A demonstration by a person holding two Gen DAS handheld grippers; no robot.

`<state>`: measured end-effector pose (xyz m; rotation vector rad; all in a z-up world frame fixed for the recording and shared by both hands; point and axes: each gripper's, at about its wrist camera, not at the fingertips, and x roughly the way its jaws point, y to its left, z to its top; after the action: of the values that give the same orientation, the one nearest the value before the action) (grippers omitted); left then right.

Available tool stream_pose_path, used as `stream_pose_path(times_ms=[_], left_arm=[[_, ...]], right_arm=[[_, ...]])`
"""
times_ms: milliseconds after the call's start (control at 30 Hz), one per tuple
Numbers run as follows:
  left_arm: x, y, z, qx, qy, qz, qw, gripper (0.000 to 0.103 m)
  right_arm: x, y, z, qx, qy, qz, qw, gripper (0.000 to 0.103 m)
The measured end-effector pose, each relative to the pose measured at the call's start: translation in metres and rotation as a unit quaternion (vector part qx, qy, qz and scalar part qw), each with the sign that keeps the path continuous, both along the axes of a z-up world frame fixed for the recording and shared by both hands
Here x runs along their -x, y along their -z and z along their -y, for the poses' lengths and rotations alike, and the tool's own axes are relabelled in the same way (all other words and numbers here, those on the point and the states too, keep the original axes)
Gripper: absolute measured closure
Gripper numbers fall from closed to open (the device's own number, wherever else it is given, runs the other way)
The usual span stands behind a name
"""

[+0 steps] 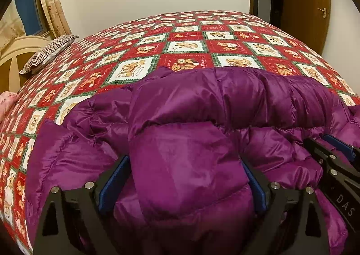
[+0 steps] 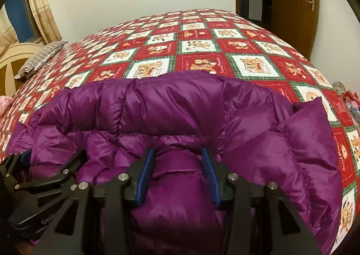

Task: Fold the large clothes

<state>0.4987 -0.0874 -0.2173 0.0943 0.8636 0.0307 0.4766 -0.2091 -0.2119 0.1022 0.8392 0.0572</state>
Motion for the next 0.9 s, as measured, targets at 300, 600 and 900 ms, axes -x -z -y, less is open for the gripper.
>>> stream_pose_path(times_ms=[300,600,900], left_arm=[[0.03,-0.046,-0.025,0.06,-0.003,0.018,0.9981,0.009],[0.078,-0.01,0.008,-0.01,0.051,0.022,0.9984,0.008],[0.073,-0.001,0.001,0.013,0.038,0.015,0.9991,0.001]], right_arm=[[0.019,-0.028,0.005,0.005,0.003,0.005,1.0,0.057],[0.086,-0.015,0.002,0.005,-0.021,-0.001,1.0,0.056],[0.081,-0.004,0.004,0.006,-0.019,0.004,1.0,0.052]])
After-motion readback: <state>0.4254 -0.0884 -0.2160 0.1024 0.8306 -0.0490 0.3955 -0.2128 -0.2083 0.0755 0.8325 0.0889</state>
